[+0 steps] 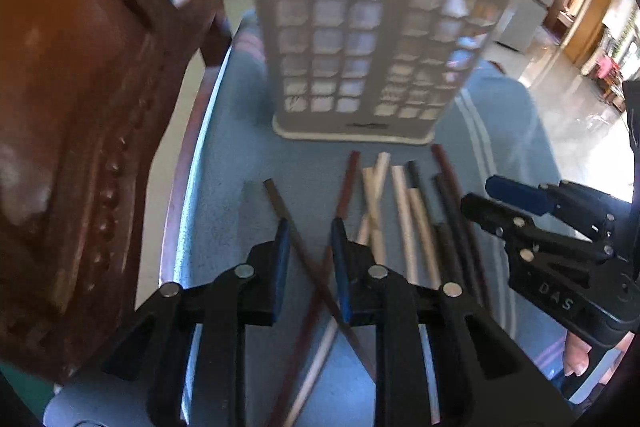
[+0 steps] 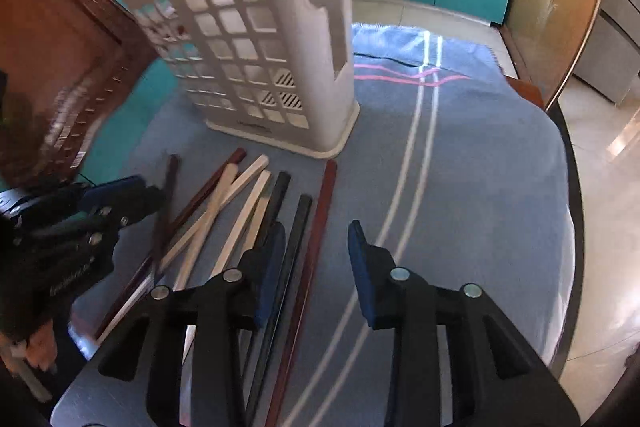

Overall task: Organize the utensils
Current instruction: 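Grasp a dark chopstick with the left tool while the right tool grasps a dark red chopstick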

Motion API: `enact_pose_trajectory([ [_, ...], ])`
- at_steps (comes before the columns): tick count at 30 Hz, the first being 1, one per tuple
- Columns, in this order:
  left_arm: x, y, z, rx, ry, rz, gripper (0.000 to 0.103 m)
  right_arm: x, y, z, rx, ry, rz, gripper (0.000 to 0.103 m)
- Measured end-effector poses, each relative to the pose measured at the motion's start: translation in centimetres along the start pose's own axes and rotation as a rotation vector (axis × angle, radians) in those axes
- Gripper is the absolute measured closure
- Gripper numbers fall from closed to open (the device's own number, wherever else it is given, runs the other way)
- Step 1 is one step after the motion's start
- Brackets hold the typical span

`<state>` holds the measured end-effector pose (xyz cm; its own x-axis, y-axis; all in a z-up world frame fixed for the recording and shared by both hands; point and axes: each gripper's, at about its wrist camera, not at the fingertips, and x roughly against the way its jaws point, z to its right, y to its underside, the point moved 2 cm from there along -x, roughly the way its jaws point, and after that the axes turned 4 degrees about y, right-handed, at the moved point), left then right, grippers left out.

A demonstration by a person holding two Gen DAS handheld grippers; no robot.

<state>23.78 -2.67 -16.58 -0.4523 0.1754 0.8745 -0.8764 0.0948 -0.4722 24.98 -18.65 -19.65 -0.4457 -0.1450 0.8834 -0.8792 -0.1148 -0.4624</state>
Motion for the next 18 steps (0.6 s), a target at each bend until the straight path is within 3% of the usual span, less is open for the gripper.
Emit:
enact_pose_trajectory([
  [4,-2.1,-0.2,-0.7,0.029,0.015,-0.046,0.082,-1.6,-0.5,-0.9,0.047,0.042,-0.030,0.070],
  [5,-2.7,-0.1,-1.0,0.051,0.033,-0.065,0.083,-1.5,-0.4,-1.0,0.056,0.047,-0.027,0.075],
  [6,-2.8,-0.2,-1.2,0.066,0.037,-0.054,0.087,-1.3,-0.3,-0.9,0.055,0.036,-0.022,0.084],
  [12,-3.4,-0.6,-1.1,0.078,0.023,-0.024,0.096,-0.7,0.2,1.0,-0.036,-0.100,-0.014,0.090],
  [18,1.2,-0.2,1.0,0.037,0.052,0.088,0.096,5.1,-0.2,2.0,-0.040,-0.120,0.102,0.090],
])
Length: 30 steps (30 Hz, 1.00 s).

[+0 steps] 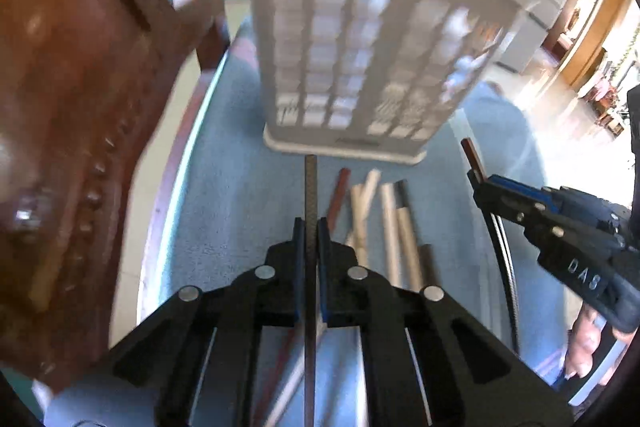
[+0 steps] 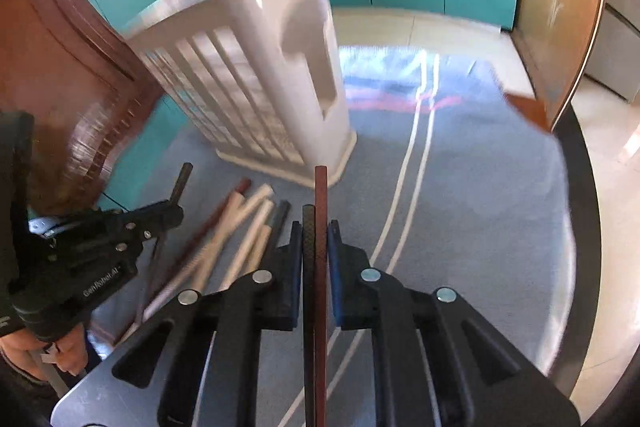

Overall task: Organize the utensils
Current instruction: 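Grasp a dark chopstick with the left tool while the right tool grasps a dark red chopstick, then lift both chopsticks upright and drop them into the white holder, opening both tools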

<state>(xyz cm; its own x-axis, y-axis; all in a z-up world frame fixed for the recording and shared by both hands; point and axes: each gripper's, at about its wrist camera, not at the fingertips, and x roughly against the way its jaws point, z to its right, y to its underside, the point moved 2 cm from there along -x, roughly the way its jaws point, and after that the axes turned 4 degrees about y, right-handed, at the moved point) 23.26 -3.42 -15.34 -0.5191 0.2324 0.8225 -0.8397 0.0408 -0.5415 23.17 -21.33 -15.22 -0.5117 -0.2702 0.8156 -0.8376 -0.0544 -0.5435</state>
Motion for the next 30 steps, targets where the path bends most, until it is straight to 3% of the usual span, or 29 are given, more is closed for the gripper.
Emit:
enact_pose_trajectory([
  [11,16.9,0.1,1.1,-0.041,0.074,0.371,0.096,16.8,-1.0,0.2,0.014,-0.107,0.307,0.090],
  [17,25.0,-4.4,1.6,-0.024,0.093,0.571,0.096,23.2,-5.5,-0.1,-0.034,-0.230,0.494,0.093],
  [20,27.4,-6.8,1.2,0.026,0.093,0.690,0.096,26.2,-8.7,0.2,-0.080,-0.262,0.660,0.096],
  [22,27.5,-8.0,0.9,0.064,0.098,0.750,0.096,26.4,-10.2,0.8,-0.119,-0.268,0.726,0.096],
  [24,27.1,-9.1,0.6,0.094,0.077,0.805,0.096,26.5,-10.8,0.7,-0.139,-0.220,0.767,0.096],
  [27,23.9,-10.5,0.2,0.109,0.020,0.794,0.096,24.0,-11.1,0.6,-0.136,-0.218,0.693,0.096],
  [30,20.2,-10.8,-0.3,0.122,0.065,0.731,0.096,21.5,-9.8,0.2,-0.091,-0.217,0.612,0.096],
])
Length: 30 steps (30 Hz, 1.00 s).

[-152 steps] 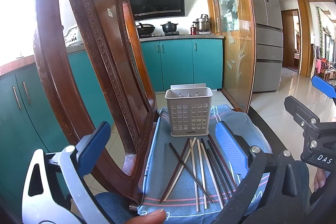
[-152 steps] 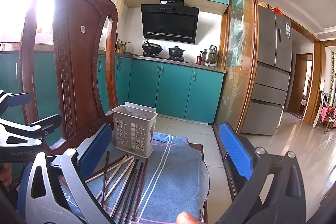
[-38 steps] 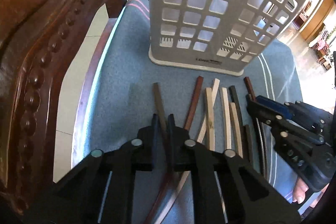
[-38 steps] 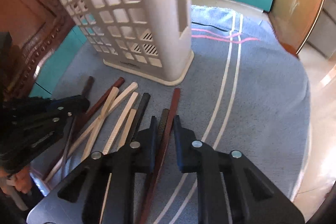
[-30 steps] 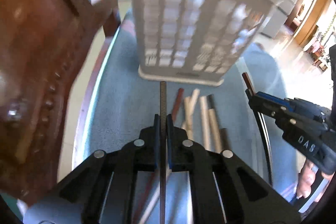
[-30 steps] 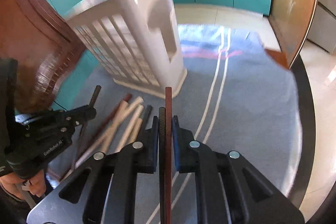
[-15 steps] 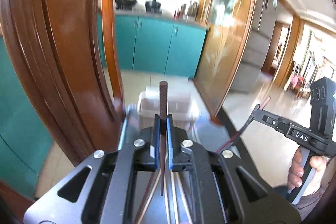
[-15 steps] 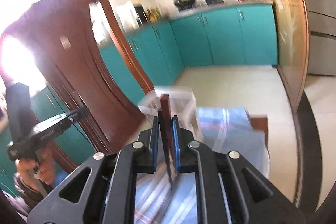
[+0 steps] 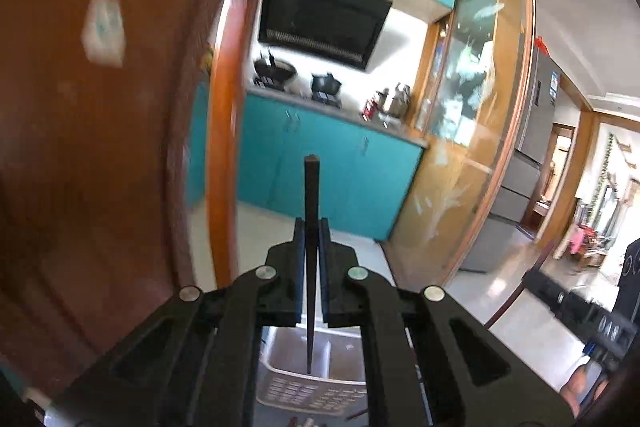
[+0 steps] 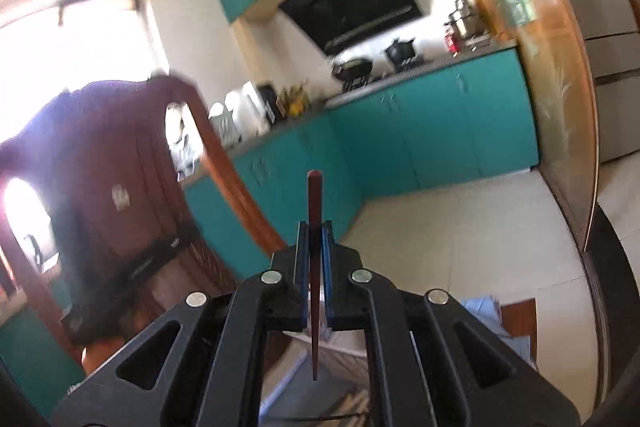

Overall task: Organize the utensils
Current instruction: 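Lift both chopsticks upright and drop them into the white holder, opening both tools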

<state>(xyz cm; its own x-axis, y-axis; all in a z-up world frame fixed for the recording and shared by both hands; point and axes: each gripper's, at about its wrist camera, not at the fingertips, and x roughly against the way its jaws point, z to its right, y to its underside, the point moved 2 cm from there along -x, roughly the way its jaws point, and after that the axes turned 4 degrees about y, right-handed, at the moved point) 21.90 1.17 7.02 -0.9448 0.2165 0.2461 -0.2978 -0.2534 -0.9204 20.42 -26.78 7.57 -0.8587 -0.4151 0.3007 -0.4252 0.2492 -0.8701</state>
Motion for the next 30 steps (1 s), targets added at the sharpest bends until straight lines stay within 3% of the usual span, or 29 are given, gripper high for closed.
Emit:
enact_pose_trajectory([
  [4,-2.1,0.9,0.1,-0.005,0.002,-0.012,0.096,-2.5,2.9,1.2,-0.019,0.019,-0.082,0.096],
  [7,-2.6,1.0,0.1,-0.031,-0.026,-0.025,0.096,-3.2,2.4,1.9,-0.120,-0.061,-0.101,0.096],
  [9,-2.8,1.3,0.0,-0.048,-0.049,-0.027,0.096,-2.7,1.6,1.8,-0.139,-0.057,-0.062,0.096],
  [12,-3.3,1.8,-0.5,-0.042,-0.044,-0.050,0.096,-1.7,-0.4,1.8,-0.159,-0.017,0.073,0.096],
  [14,-3.8,2.1,-0.6,-0.051,-0.054,-0.063,0.096,-1.2,-1.1,1.5,-0.143,0.033,0.178,0.096],
  [16,-4.4,2.1,-0.4,-0.054,-0.055,-0.076,0.096,-2.0,-0.8,1.0,-0.083,0.107,0.225,0.096],
  [23,-4.2,3.2,-0.5,-0.082,-0.059,-0.079,0.096,-6.0,4.5,-0.4,0.091,0.203,0.087,0.096],
  [25,-3.7,3.2,-0.3,-0.092,-0.050,-0.064,0.095,-5.8,5.1,-0.9,0.126,0.218,0.079,0.089],
  [27,-2.9,3.2,0.0,-0.108,-0.047,-0.042,0.090,-5.2,5.0,-1.4,0.162,0.235,0.088,0.061],
  [30,-1.2,3.5,-0.1,-0.128,-0.039,-0.006,0.084,-2.7,5.7,-2.0,0.217,0.251,0.121,0.056],
])
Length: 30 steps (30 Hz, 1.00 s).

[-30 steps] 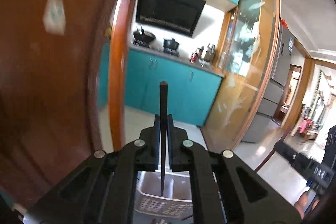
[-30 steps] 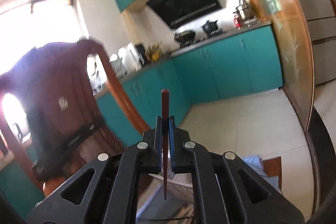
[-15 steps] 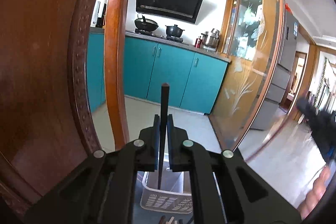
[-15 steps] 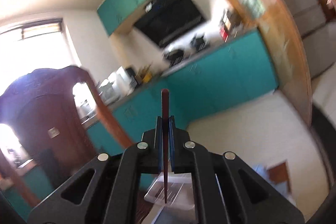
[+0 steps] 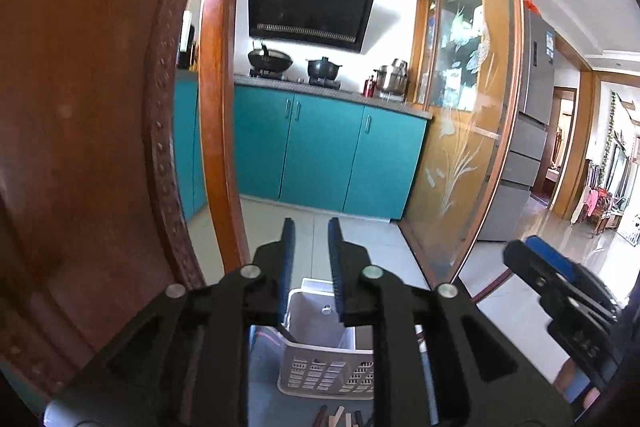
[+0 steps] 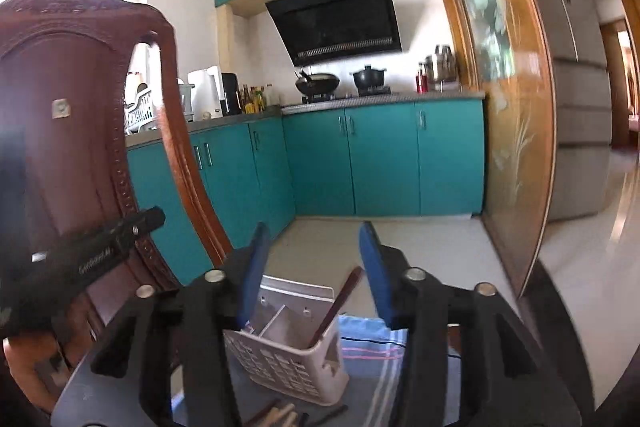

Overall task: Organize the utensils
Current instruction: 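Lift both chopsticks upright and drop them into the white holder, opening both tools, then bring both open tools back down to the remaining chopsticks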

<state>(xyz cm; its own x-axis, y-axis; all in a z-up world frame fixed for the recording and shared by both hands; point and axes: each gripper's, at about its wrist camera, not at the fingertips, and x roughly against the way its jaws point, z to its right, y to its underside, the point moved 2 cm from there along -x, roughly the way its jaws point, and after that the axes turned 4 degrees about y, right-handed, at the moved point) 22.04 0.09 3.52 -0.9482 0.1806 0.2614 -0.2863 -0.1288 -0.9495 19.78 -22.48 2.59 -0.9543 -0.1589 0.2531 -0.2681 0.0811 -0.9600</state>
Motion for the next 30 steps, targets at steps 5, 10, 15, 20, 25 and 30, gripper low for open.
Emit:
enact_pose_trajectory([
  [5,2.4,1.6,-0.1,-0.039,0.030,0.008,0.083,2.3,3.7,1.7,-0.001,-0.060,-0.079,0.056],
  [10,1.5,5.7,-0.4,-0.071,0.038,-0.163,0.083,-3.0,12.7,2.0,-0.086,-0.126,-0.498,0.056],
  [15,-1.6,9.8,-1.3,-0.030,0.045,-0.407,0.083,-9.5,19.2,2.8,-0.331,-0.127,-0.817,0.056],
  [20,-3.2,11.9,-1.6,-0.045,0.028,-0.513,0.078,-12.1,19.9,1.8,-0.284,-0.034,-0.798,0.072],
  [25,-4.9,14.2,-2.3,-0.011,0.051,-0.641,0.076,-11.6,21.0,2.9,-0.304,-0.094,-0.825,0.090],
  [30,-5.8,16.2,-2.3,-0.016,0.061,-0.731,0.075,-9.9,20.5,5.8,-0.247,-0.008,-0.794,0.094],
])
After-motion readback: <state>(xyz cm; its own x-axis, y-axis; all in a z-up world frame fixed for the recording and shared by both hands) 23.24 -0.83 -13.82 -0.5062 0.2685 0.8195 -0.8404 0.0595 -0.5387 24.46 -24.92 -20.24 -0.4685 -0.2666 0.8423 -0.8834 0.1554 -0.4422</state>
